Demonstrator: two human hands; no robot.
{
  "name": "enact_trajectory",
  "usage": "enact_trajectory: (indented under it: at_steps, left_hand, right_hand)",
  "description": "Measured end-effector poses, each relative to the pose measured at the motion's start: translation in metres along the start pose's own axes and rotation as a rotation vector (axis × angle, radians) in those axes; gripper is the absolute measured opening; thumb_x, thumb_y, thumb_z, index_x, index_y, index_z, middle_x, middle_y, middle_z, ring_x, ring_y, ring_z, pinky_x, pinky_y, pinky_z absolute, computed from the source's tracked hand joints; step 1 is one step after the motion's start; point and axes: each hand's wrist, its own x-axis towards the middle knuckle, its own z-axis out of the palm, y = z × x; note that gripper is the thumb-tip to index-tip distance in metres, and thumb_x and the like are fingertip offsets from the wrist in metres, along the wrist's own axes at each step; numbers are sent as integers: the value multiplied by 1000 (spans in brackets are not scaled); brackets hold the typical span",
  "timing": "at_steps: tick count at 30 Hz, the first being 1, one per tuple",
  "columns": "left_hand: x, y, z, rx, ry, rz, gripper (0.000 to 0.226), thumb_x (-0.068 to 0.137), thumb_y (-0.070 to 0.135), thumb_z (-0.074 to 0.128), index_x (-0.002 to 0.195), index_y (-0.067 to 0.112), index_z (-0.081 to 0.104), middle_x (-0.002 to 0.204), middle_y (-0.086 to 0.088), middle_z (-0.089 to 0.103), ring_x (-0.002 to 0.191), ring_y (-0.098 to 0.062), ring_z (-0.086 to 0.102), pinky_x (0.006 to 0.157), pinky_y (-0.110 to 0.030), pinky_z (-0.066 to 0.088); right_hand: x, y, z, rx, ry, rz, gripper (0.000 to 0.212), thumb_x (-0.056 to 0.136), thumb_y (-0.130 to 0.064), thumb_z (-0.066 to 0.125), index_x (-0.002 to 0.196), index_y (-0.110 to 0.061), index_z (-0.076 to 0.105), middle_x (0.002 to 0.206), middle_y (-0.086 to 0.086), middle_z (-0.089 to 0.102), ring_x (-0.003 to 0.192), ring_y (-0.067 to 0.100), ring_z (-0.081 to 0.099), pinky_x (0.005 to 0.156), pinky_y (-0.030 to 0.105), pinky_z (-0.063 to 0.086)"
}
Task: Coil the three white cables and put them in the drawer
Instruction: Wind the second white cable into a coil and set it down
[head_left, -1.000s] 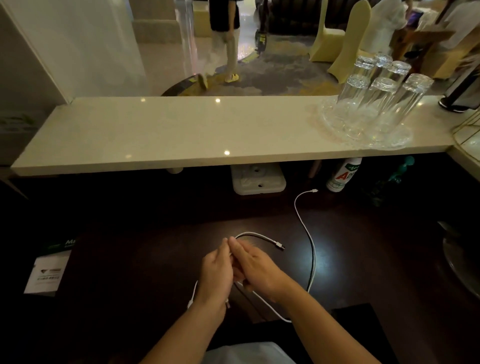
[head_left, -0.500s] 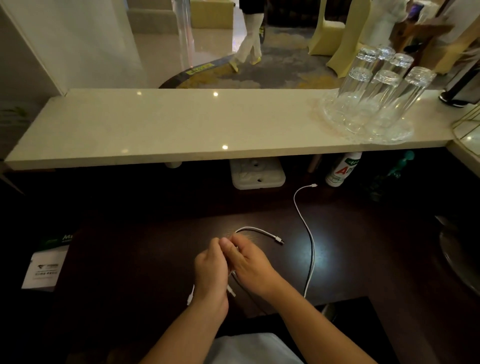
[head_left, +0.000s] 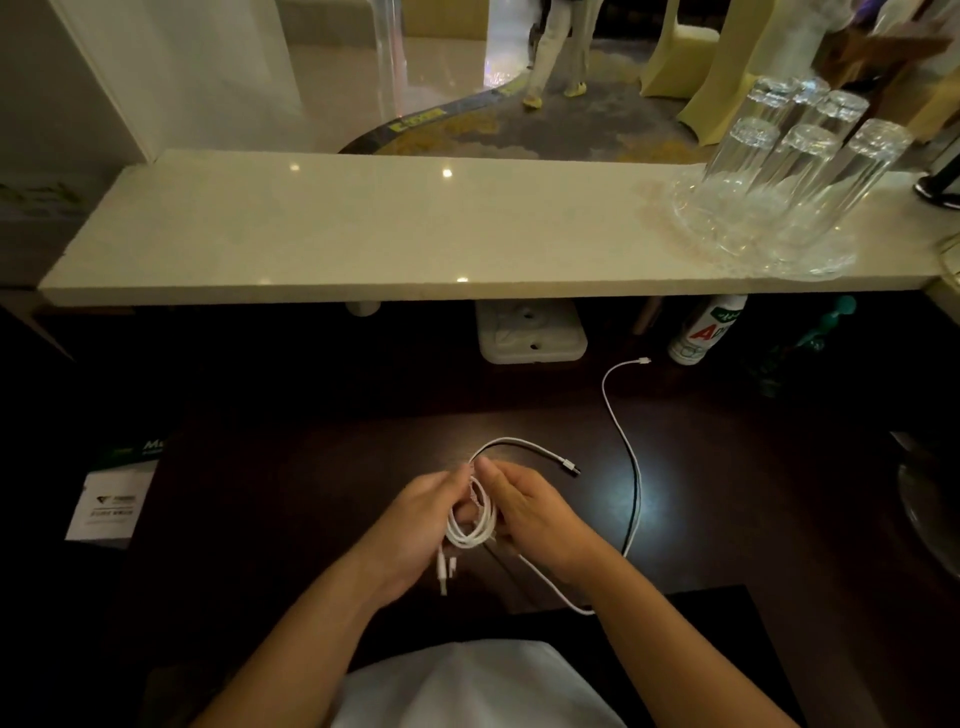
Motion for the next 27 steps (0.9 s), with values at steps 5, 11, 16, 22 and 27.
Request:
enact_trajectory:
  at_steps: [5, 11, 16, 22, 27]
  left_hand:
    - [7, 5, 11, -242, 188, 28, 43, 105, 25, 36, 66, 13, 48, 47, 6, 46, 45, -6, 44, 46, -18, 36]
    - [10, 5, 5, -589, 112, -128, 52, 103, 30, 40, 54, 13, 47, 56, -1, 29, 53, -13, 31, 54, -26, 32]
    - [12, 3, 13, -519, 187, -102, 45, 101, 31, 43, 62, 10, 50, 63, -8, 38, 59, -20, 42, 58, -31, 41]
    - [11, 1, 17, -292, 249, 31, 44, 103, 31, 39, 84, 3, 68, 75, -10, 72, 71, -18, 68, 67, -30, 53]
    - [8, -1, 18, -232, 249, 42, 46, 104, 34, 38, 100, 2, 70, 102, -25, 71, 94, -32, 68, 90, -47, 50]
  right_hand:
    - [-1, 1, -4, -102, 59, -74, 35, 102, -18, 47, 74, -30, 62, 56, -14, 51, 51, 1, 41, 53, 20, 34]
    - [-9, 1, -9, -354, 182, -177, 24, 92, -17, 66, 99, -37, 76, 68, -9, 63, 68, -3, 55, 65, 14, 40]
    - [-15, -7, -3, 104, 144, 21, 20, 93, -8, 62, 97, -16, 80, 92, 17, 76, 78, 17, 68, 72, 27, 53]
    - [-27, -27, -2, 571, 29, 108, 22, 92, 3, 56, 107, 10, 70, 107, 25, 72, 101, 29, 70, 87, 31, 57]
    - [-23, -22, -2, 598, 163, 155, 25, 84, 12, 64, 108, 7, 68, 99, 24, 73, 85, 28, 73, 73, 31, 60]
